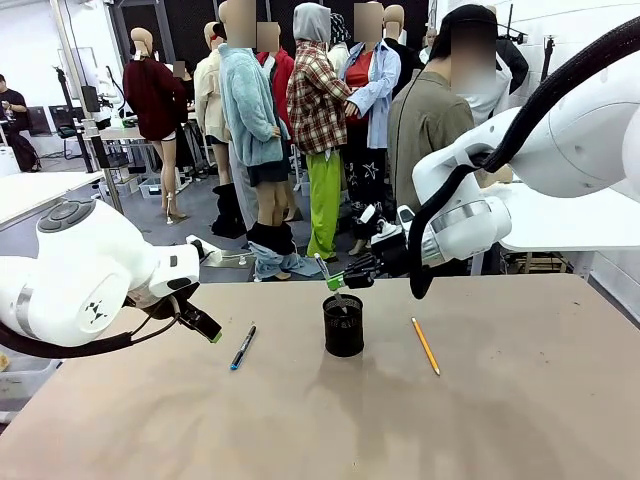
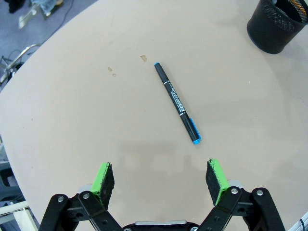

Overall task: Place the pens into the pen holder.
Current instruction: Pick up a writing instrument from the table and place it into the Pen holder.

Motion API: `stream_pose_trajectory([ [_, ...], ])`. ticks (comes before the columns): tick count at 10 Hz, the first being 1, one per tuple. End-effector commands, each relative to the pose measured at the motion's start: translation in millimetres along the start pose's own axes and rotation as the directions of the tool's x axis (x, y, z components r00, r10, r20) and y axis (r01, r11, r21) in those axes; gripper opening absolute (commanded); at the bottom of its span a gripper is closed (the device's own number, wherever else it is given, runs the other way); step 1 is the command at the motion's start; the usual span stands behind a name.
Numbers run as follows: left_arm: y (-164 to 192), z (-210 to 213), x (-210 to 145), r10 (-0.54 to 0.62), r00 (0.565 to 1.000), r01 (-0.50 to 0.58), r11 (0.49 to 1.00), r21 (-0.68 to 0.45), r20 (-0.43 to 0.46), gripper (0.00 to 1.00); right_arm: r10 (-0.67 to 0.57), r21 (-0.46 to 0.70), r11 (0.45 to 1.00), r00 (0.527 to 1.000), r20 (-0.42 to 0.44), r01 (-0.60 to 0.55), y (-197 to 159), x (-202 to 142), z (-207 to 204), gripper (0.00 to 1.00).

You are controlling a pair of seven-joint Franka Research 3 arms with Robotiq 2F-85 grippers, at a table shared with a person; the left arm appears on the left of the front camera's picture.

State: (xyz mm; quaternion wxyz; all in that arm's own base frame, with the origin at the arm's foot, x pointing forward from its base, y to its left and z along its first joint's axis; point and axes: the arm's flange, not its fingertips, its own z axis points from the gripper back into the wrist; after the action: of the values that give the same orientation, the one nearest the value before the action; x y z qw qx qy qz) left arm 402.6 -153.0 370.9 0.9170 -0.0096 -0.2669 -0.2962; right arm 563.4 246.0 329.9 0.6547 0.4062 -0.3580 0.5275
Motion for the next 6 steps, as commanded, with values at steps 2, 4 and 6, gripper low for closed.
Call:
stream_pose_trajectory([
  [2, 1.6, 0.7, -0.6, 0.004, 1.000, -0.004, 1.000, -0.001, 0.001, 1.00, 0.016, -0.008, 1.000, 1.000, -0.005, -0.016, 7.4, -5.1, 8.0, 0.61],
  [4, 1.6, 0.7, -0.6, 0.004, 1.000, -0.004, 1.000, -0.001, 0.001, 1.00, 0.017, -0.005, 1.000, 1.000, 0.020, -0.017, 11.1, -5.4, 17.4, 0.61],
  [6, 1.6, 0.7, -0.6, 0.004, 1.000, -0.004, 1.000, -0.001, 0.001, 1.00, 0.011, -0.090, 0.996, 0.999, 0.040, -0.007, 20.3, 1.3, 50.8, 0.61],
])
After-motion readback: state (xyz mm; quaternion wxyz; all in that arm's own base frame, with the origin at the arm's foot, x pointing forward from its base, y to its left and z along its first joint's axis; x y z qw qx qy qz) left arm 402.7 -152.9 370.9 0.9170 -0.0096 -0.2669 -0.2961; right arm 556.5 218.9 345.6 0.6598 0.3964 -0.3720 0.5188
